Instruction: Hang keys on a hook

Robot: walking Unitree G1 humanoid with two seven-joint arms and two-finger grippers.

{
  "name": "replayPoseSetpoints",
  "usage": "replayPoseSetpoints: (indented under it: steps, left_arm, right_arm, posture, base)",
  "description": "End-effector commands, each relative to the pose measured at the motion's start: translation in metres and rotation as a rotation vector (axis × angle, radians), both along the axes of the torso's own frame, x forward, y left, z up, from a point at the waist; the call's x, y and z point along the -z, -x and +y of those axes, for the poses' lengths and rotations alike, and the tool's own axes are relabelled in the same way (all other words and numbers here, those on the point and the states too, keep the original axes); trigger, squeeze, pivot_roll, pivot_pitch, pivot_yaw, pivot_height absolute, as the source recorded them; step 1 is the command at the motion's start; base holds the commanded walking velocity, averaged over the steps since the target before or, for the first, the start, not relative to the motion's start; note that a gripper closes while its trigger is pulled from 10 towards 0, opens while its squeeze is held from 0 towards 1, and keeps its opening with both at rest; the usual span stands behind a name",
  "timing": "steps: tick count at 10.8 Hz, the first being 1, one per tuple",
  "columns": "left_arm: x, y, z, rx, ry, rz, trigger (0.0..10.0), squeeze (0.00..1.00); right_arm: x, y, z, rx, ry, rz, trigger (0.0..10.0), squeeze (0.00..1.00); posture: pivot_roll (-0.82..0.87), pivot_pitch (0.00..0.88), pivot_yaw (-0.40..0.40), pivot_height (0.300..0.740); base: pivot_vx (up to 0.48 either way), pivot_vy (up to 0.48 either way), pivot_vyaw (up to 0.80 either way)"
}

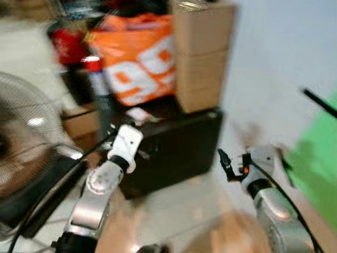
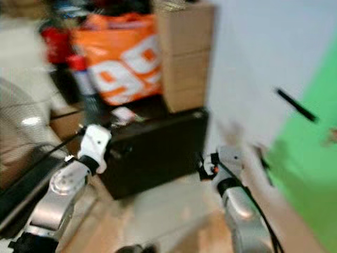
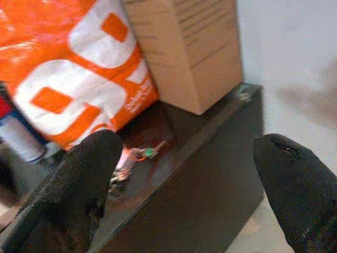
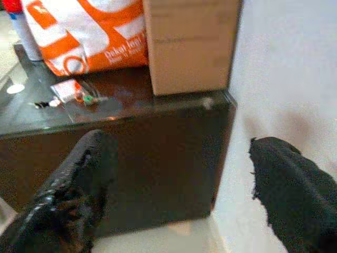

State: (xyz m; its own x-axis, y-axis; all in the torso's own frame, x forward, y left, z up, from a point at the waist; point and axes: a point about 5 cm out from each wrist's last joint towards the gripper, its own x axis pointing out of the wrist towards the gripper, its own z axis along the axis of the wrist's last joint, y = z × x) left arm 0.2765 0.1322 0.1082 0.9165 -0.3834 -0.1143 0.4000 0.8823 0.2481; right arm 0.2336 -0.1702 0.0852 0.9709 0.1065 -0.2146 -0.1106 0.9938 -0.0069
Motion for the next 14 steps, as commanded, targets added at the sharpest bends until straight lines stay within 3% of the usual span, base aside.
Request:
replayPoseSetpoints:
  steps: [1,4,7,10,14]
  left_arm:
    - [-0.005,-0.005,0.0,0.006,-0.012,-0.023,10.0,0.0]
    - [-0.006,-0.007,-0.001,0.015,-0.001,-0.022,10.0,0.0]
    - [-0.007,-0.007,-0.001,0.021,0.011,-0.018,10.0,0.0]
    - [-0.006,-0.005,0.013,-0.02,0.007,-0.021,10.0,0.0]
    - [-0.013,-0.013,0.012,0.004,0.031,-0.037,10.0,0.0]
  right_arm:
    - [-0.003,-0.002,-0.001,0.028,0.003,-0.026,10.0,1.0]
    - [-0.001,-0.004,-0.006,0.1,0.067,-0.02,10.0,1.0]
    - [-0.003,-0.006,-0.008,0.112,0.043,-0.018,10.0,1.0]
    - [0.001,-0.005,-0.013,0.104,0.057,-0.012,10.0,1.0]
    - [0.001,0.002,-0.023,0.186,0.096,-0.085,10.0,1.0]
  posture:
    - [-0.14,0.0,0.084,0.74]
    - [-0.14,0.0,0.084,0.74]
    - [-0.13,0.0,0.077,0.74]
    - [-0.12,0.0,0.064,0.74]
    - [-0.14,0.0,0.122,0.74]
  base:
    - [0.0,0.0,0.8]
    - [0.0,0.0,0.61]
    - [0.0,0.0,0.0]
    - [0.081,0.0,0.0]
    - [0.247,0.0,0.0]
